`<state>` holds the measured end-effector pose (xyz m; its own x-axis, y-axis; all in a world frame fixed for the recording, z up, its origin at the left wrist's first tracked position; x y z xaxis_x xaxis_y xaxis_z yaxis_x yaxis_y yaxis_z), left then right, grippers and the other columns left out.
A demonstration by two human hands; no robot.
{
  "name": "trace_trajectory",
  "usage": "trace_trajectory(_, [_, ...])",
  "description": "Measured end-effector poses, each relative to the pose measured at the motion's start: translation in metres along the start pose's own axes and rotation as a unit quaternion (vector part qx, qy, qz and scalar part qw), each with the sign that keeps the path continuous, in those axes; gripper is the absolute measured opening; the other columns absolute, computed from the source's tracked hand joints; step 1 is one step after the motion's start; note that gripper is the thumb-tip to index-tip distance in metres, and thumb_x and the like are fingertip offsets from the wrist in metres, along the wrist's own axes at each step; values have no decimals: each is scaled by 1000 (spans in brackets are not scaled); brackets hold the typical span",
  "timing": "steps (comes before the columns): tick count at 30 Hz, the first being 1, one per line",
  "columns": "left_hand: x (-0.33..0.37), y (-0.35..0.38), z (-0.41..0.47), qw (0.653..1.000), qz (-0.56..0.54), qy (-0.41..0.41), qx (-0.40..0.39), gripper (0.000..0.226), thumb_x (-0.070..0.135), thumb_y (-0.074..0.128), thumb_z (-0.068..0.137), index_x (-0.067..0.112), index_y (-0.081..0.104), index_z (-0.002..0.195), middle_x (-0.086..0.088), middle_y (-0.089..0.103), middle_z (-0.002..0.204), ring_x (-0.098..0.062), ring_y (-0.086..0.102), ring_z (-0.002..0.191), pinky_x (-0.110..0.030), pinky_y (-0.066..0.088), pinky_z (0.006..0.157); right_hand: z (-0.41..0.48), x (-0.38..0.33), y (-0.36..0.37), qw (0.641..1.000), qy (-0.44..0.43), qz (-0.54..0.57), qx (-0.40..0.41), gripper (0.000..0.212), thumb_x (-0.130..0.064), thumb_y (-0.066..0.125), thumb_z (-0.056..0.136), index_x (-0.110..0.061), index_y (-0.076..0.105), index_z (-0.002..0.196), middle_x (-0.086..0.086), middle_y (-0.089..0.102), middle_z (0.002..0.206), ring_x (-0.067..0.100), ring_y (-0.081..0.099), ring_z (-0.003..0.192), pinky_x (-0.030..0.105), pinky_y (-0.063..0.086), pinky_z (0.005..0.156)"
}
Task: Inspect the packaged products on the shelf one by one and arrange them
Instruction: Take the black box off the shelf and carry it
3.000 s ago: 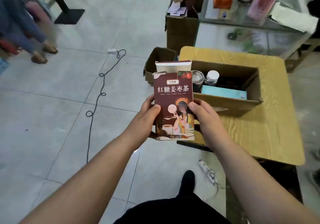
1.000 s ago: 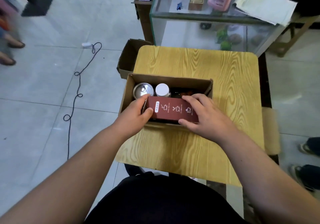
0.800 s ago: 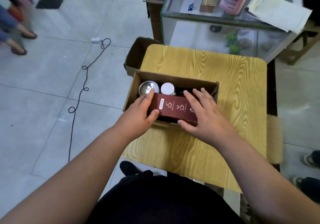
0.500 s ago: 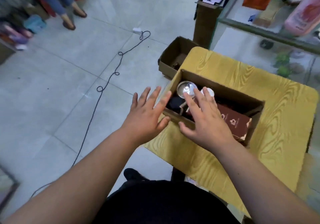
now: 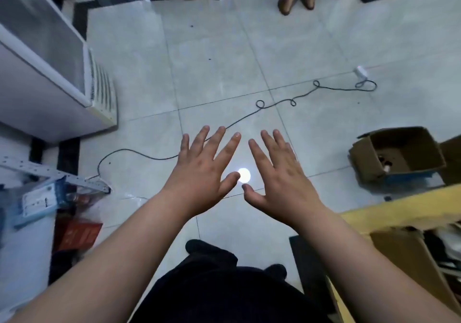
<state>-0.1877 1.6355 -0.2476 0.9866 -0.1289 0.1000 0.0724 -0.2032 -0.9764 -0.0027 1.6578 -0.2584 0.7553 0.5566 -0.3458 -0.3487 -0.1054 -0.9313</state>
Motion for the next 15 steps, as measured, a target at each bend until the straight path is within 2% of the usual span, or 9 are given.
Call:
trace_trajectory(4, [-100, -4, -39, 994, -33, -99, 10, 79, 67, 9, 91, 35, -2, 162, -4, 7, 171, -34, 0, 157, -59, 2, 123, 78, -83, 34, 995, -99, 6, -27, 81, -51, 48, 89, -7, 35, 156, 23, 30, 164, 43, 22, 154, 55, 24, 122])
trace_trajectory(7, [-169, -7, -71, 984, -47, -170, 17, 81, 68, 3, 88, 35, -4, 162, -4, 4, 171, -33, -3, 157, -59, 1, 123, 128, -147, 59, 985, -171, 2, -35, 80, -45, 60, 88, -5, 40, 154, 25, 33, 161, 45, 27, 152, 58, 33, 119])
trace_trajectory(9, [-209, -10, -94, 975, -51, -215, 24, 83, 68, 0, 86, 35, -6, 162, -4, 3, 171, -33, -4, 157, -59, 1, 123, 154, -189, 73, 977, -211, 5, -41, 81, -41, 66, 86, -3, 41, 154, 26, 34, 161, 45, 29, 151, 59, 33, 118])
trace_trajectory(12, [-258, -13, -131, 955, -64, -285, 43, 83, 68, 0, 86, 35, -5, 162, -4, 3, 171, -32, -4, 156, -58, 1, 123, 185, -247, 91, 961, -271, 7, -56, 81, -41, 63, 87, -4, 39, 154, 26, 32, 162, 44, 28, 152, 58, 33, 119])
trace_trajectory(15, [-294, -14, -169, 933, -71, -347, 57, 80, 68, 1, 88, 36, -8, 161, -4, 2, 171, -33, -4, 156, -59, 2, 123, 207, -298, 109, 940, -333, 6, -73, 85, -39, 72, 86, -5, 37, 155, 25, 31, 163, 43, 27, 152, 57, 33, 119])
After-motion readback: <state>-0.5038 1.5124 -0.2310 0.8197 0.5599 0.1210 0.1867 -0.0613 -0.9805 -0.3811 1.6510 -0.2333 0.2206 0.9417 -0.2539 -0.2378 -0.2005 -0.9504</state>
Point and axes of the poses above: each hand's wrist, its own z-axis towards the middle knuckle, its own y-axis out of the palm, x = y × z, the point moved 3 cm from there along z, towards the middle knuckle
